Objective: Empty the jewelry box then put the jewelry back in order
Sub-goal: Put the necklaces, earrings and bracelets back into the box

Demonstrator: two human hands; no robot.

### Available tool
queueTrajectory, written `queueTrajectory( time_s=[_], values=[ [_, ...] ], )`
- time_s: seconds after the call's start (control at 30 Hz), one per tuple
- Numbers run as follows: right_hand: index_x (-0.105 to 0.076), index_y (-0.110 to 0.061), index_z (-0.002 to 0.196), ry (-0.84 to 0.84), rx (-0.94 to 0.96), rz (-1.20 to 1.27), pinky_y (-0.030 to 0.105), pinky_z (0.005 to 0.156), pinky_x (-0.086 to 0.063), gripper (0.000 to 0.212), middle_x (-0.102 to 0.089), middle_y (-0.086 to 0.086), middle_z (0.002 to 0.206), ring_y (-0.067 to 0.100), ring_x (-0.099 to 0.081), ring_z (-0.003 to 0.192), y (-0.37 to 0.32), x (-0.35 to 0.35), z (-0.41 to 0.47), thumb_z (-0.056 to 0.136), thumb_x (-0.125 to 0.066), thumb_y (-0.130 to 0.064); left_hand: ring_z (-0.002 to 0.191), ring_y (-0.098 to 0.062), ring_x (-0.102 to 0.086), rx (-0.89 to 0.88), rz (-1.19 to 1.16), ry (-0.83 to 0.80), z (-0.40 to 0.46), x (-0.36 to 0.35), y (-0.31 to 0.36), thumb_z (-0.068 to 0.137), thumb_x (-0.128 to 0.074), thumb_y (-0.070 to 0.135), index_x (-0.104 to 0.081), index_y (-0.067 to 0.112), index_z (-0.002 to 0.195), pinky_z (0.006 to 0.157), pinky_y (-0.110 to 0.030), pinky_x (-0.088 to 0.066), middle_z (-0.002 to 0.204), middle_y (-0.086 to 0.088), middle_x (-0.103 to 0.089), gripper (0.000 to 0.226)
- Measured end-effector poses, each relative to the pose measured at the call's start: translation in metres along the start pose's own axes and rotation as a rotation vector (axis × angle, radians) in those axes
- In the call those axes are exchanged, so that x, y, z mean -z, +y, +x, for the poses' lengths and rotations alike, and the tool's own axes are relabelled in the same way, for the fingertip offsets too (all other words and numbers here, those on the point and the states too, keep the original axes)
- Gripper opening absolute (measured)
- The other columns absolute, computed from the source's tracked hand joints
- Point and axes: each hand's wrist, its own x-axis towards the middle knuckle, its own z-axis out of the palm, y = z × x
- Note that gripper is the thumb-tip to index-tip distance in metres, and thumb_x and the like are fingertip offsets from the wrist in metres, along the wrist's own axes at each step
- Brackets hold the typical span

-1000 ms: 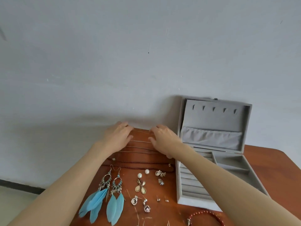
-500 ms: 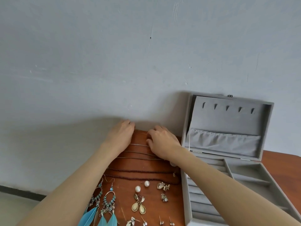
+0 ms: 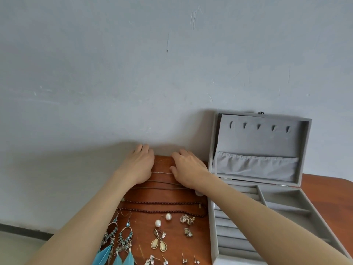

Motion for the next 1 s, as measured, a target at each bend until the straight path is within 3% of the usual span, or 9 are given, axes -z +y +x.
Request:
queueTrajectory(
  time_s=[0.1, 0.17, 0.27, 0.33, 0.43, 0.57, 0.77, 0.9, 1.0],
  values=[
    [-0.03, -0.022, 0.142, -0.052, -0.036, 0.178, 0.046, 0.108, -0.032, 0.055, -0.036, 0.015, 0.14, 0.033, -0.03, 0.131, -0.004, 0.004, 0.001, 0.092, -0.05, -0.03, 0.105, -0.021, -0.036, -0.05, -0.094, 0.074, -0.003, 0.013, 0.003, 0.091, -0.037, 0.007, -0.042, 0.018, 0.096, 0.084, -0.029, -0.028, 0.105, -0.001, -0.042, 0.013],
    [-0.038, -0.026, 0.138, -0.074, -0.042, 0.259, 0.048, 0.108, -0.03, 0.051, -0.038, 0.016, 0.136, 0.035, -0.029, 0.129, -0.009, 0.007, 0.002, 0.089, -0.053, -0.031, 0.096, -0.018, -0.034, -0.076, -0.208, 0.073, -0.007, 0.028, 0.007, 0.093, -0.035, 0.009, -0.035, 0.022, 0.085, 0.081, -0.028, -0.027, 0.095, 0.004, -0.04, 0.015],
    [-0.066, -0.028, 0.089, -0.017, -0.005, 0.346, 0.044, 0.097, -0.039, 0.012, -0.058, 0.008, 0.095, 0.029, -0.044, 0.105, -0.019, 0.015, -0.002, 0.089, -0.054, -0.031, 0.087, -0.019, -0.035, -0.064, -0.364, 0.026, -0.015, 0.052, 0.012, 0.095, -0.031, 0.009, -0.033, 0.022, 0.08, 0.076, -0.03, -0.027, 0.086, 0.003, -0.043, 0.02],
    [-0.053, -0.031, 0.057, 0.042, -0.017, 0.457, 0.034, 0.078, -0.046, 0.033, -0.05, -0.003, 0.062, 0.021, -0.047, 0.078, -0.021, 0.025, -0.01, 0.09, -0.055, -0.03, 0.084, -0.018, -0.042, -0.036, -0.509, 0.004, -0.022, 0.065, 0.011, 0.097, -0.029, 0.014, -0.036, 0.021, 0.084, 0.072, -0.029, -0.031, 0.089, 0.003, -0.051, 0.016],
    [-0.07, -0.019, 0.079, 0.031, -0.041, 0.618, 0.018, 0.054, -0.043, 0.021, -0.059, -0.004, 0.064, 0.012, -0.051, 0.061, -0.021, 0.047, -0.024, 0.09, -0.054, -0.028, 0.071, -0.005, -0.046, 0.006, -0.72, -0.016, -0.035, 0.081, 0.01, 0.1, -0.027, 0.023, -0.039, 0.019, 0.087, 0.061, -0.02, -0.034, 0.089, 0.009, -0.06, 0.018],
    [-0.073, -0.014, 0.09, 0.039, -0.032, 0.659, 0.021, 0.07, -0.044, 0.018, -0.07, 0.003, 0.088, 0.01, -0.058, 0.078, -0.014, 0.073, -0.039, 0.086, -0.06, -0.027, 0.071, 0.003, -0.044, 0.027, -0.746, 0.009, -0.044, 0.101, 0.016, 0.1, -0.026, 0.024, -0.041, 0.02, 0.089, 0.06, -0.015, -0.031, 0.096, 0.007, -0.054, 0.019],
    [-0.069, -0.013, 0.08, -0.026, -0.02, 0.875, 0.018, 0.066, -0.046, 0.011, -0.068, -0.001, 0.074, 0.008, -0.057, 0.068, -0.004, 0.111, -0.075, 0.085, -0.062, -0.021, 0.104, -0.007, -0.051, -0.002, -0.861, 0.005, -0.059, 0.149, 0.04, 0.1, -0.027, 0.025, -0.043, 0.018, 0.093, 0.085, -0.029, -0.042, 0.109, 0.009, -0.057, 0.019],
    [-0.065, -0.014, 0.08, -0.062, 0.001, 0.948, 0.008, 0.061, -0.045, 0.005, -0.066, -0.006, 0.065, -0.001, -0.061, 0.059, 0.001, 0.128, -0.101, 0.085, -0.064, -0.014, 0.096, -0.005, -0.055, -0.026, -0.975, 0.049, -0.07, 0.177, 0.058, 0.099, -0.029, 0.018, -0.042, 0.021, 0.085, 0.075, -0.023, -0.041, 0.099, 0.01, -0.06, 0.02],
    [-0.065, -0.014, 0.079, -0.049, 0.001, 0.978, 0.012, 0.063, -0.048, 0.007, -0.064, -0.005, 0.063, 0.004, -0.06, 0.06, 0.006, 0.141, -0.119, 0.085, -0.064, -0.011, 0.091, -0.01, -0.058, -0.022, -1.12, 0.057, -0.079, 0.189, 0.069, 0.099, -0.032, 0.015, -0.044, 0.017, 0.083, 0.071, -0.023, -0.042, 0.095, 0.003, -0.063, 0.021]
  ],
)
